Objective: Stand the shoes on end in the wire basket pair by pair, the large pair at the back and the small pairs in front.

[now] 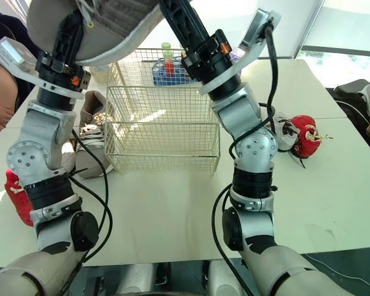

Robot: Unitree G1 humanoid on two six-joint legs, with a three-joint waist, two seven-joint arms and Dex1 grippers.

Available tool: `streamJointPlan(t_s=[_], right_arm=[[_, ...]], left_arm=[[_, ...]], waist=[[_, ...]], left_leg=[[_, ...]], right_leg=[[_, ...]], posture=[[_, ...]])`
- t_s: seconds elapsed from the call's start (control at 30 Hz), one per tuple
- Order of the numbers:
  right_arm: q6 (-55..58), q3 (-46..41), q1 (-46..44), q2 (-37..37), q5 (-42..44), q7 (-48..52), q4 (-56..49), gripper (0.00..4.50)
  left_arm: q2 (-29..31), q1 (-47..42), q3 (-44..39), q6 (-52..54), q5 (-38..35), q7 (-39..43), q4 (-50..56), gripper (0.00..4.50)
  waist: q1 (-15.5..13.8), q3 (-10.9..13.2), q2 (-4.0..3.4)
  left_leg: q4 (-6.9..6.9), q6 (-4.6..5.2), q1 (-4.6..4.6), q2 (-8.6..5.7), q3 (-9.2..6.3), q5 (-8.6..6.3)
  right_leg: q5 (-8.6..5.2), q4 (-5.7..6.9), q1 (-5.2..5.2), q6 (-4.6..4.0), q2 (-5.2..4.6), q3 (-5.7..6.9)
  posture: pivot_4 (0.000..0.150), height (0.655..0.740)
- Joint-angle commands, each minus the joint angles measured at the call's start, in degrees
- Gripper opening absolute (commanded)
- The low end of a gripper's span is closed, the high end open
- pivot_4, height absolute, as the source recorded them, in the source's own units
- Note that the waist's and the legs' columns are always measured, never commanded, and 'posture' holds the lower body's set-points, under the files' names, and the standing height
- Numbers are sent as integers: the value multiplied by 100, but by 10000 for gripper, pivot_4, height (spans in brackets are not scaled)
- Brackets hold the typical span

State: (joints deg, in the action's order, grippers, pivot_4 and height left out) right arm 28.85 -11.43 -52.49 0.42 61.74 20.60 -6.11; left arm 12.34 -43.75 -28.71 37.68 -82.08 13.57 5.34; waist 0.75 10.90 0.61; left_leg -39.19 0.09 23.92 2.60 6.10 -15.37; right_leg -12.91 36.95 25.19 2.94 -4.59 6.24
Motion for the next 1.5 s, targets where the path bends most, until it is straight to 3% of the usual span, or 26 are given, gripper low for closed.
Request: streamJointPlan(t_s=[0.03, 0.27, 0.37, 0.5, 0.53, 0.6, 0.63, 0.7, 0.77, 0.87, 0.97, 1.07, 1.23, 1.5], right_arm=[[-199, 142, -204, 73, -176, 191, -34, 44783], [-340, 286, -234, 157, -513, 330, 134, 44783], [-409, 258, -253, 171, -572, 346, 141, 37438], [-449, 231, -298, 88, -617, 392, 132, 19028], [-453, 227, -324, 45, -649, 404, 136, 17820], [-480, 201, -413, -84, -732, 472, 177, 17233], [-486, 154, -520, -252, -789, 578, 242, 17233], [-490, 74, -717, -578, -870, 826, 400, 17233], [-579, -47, -1179, -1341, -1117, 1542, 999, 17233], [-978, 14, -1959, -2365, -1673, 2840, 2327, 17233], [-1543, 200, -2555, -2798, -2240, 3758, 3548, 17233], [-2471, 565, -3481, -3205, -3192, 4889, 5560, 17233], [-3117, 875, -4107, -3226, -4106, 5768, 7143, 17233], [-3353, 950, -4127, -2879, -4869, 6129, 7850, 17233]], left_arm=[[-27, 26, 200, -90, -61, 0, 434, 9831], [-169, 185, 454, -215, -48, -156, 606, 9831], [-151, 196, 423, -253, -64, -205, 586, 9831], [-79, 254, 416, -250, -76, -228, 548, 9831], [-50, 275, 434, -225, -60, -241, 542, 9831], [57, 330, 499, -116, -28, -262, 547, 9831], [158, 383, 549, -6, -40, -253, 602, 18043], [386, 493, 634, 199, -109, -242, 740, 25986], [1097, 785, 774, 643, 88, -134, 1157, 35701], [2415, 1285, 855, 1243, 307, 405, 1822, 35701], [3214, 1582, 740, 1446, 288, 811, 2104, 35701], [4072, 1882, 259, 1749, -133, 1104, 2372, 35701], [4415, 2381, -138, 1712, -427, 1051, 2547, 35701], [5020, 3224, -578, 1719, 265, 1675, 2716, 35701]], waist=[[-10, 0, 0], [-5, 0, 0], [-5, 0, 0], [-3, 0, 0], [-3, 0, 0], [-3, 1, 0], [-2, 1, -1], [1, 2, -1], [4, 5, -1], [13, 11, -2], [6, 11, -5], [73, 17, -11], [49, 21, -17], [27, 25, -23]], left_leg=[[0, 0, 1, 0, 0, 0], [0, 0, 3, 0, -3, 0], [0, 2, 3, 0, -4, -1], [0, 2, 4, 0, -4, -1], [0, 4, 4, 0, -4, -2], [1, 13, 4, 0, -4, -7], [1, 15, 4, 0, -4, -9], [1, 28, 4, 0, -3, -17], [1, 30, 6, 0, -3, -18], [5, 32, 18, -1, -2, -19], [15, 35, 17, 0, -2, -21], [25, 35, 15, 4, 9, -22], [31, 31, 15, 9, 9, -20], [30, -7, 37, 9, 7, 1]], right_leg=[[0, 0, 0, 0, -1, 0], [0, -1, 1, 0, 0, 1], [0, -1, 1, 0, 0, 1], [0, -3, 1, 0, 0, 1], [0, -3, 1, 0, 0, 1], [0, -3, 2, 0, 0, 1], [0, -3, 2, 0, 0, 1], [0, -3, 3, 0, 0, 1], [0, -4, 4, 0, 0, 1], [0, -9, 17, -1, 0, 1], [-2, -27, 15, -2, 3, 3], [-1, -35, 20, -2, 6, -5], [-3, -40, 22, -6, 8, -5], [-2, -54, 31, -6, 5, 2]], posture=[[1500, 7400], [1500, 7400], [1500, 7400], [1500, 7400], [1500, 7400], [1500, 7400], [1500, 7400], [1500, 7400], [1500, 7400], [1500, 7400], [1500, 7400], [1500, 7400], [1500, 7400], [1500, 7400]])
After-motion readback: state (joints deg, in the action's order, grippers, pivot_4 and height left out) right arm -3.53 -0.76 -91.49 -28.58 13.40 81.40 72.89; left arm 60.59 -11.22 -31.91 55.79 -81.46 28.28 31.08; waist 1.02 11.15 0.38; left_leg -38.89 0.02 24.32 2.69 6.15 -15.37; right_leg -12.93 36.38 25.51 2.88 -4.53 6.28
